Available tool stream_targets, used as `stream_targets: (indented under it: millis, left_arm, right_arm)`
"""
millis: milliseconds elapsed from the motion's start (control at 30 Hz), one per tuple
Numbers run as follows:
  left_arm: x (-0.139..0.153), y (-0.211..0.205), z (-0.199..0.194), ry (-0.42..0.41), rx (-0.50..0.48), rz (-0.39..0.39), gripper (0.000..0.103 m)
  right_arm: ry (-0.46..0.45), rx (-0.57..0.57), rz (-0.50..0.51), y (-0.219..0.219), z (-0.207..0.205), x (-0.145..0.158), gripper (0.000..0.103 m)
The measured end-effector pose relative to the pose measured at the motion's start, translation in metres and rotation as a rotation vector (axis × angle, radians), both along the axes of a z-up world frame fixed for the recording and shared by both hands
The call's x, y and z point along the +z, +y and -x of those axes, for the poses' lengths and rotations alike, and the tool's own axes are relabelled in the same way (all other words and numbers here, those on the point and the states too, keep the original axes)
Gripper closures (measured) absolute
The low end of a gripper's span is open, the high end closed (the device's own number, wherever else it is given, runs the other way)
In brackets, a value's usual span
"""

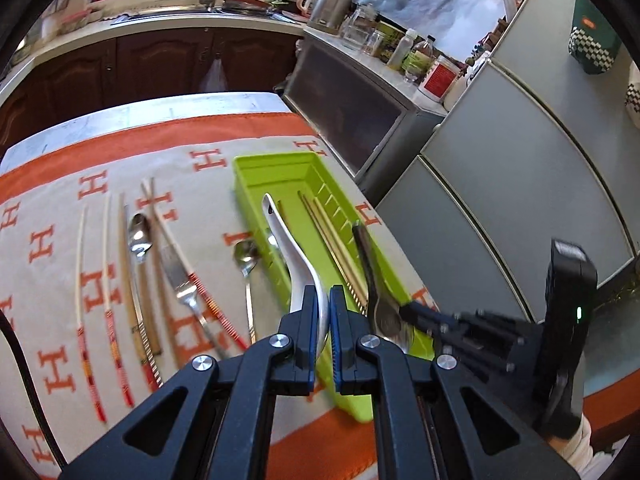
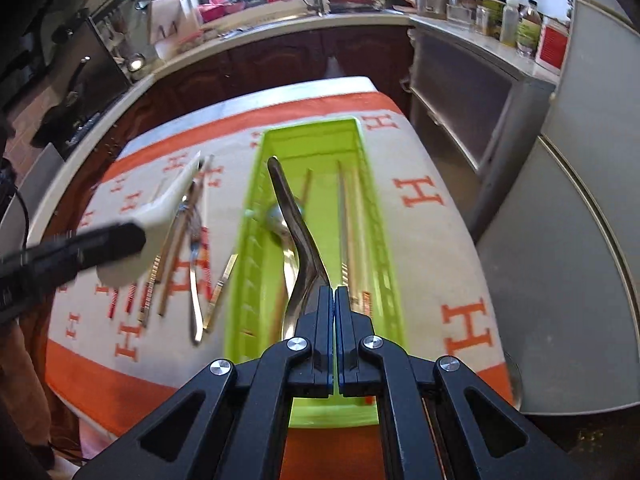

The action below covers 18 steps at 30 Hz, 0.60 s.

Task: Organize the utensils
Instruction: 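Carry the white ceramic spoon and silver spoon into the green tray with both tools, then open both tools to release the spoons in the green tray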

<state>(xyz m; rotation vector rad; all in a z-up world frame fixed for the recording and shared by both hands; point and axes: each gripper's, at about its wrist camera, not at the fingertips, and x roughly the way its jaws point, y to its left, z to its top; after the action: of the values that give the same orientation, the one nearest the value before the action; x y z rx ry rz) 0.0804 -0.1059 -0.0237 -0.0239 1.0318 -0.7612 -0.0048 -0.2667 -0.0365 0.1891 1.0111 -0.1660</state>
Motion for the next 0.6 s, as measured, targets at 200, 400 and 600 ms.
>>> stream_targets:
  millis: [200,400,600]
  left_arm:
    - [-0.029,-0.042,-0.024,0.062,0.003,-0.056,0.099]
    - [-0.052,-0.062,-0.032,0.107,0.009,-0.085,0.099]
    - [-0.054,-0.062,-0.028,0.113,0.007,-0.076,0.079]
  right_arm:
    - [0.04,-0.062,-0.101,-0.03,0.002,-0.018,0.1]
    - [-0.125,-0.267,-0.207,-0.076,0.009,-0.013,0.098]
    - [-0.18,-0.298,-0.226,-0.089,0.0,-0.013,0.098]
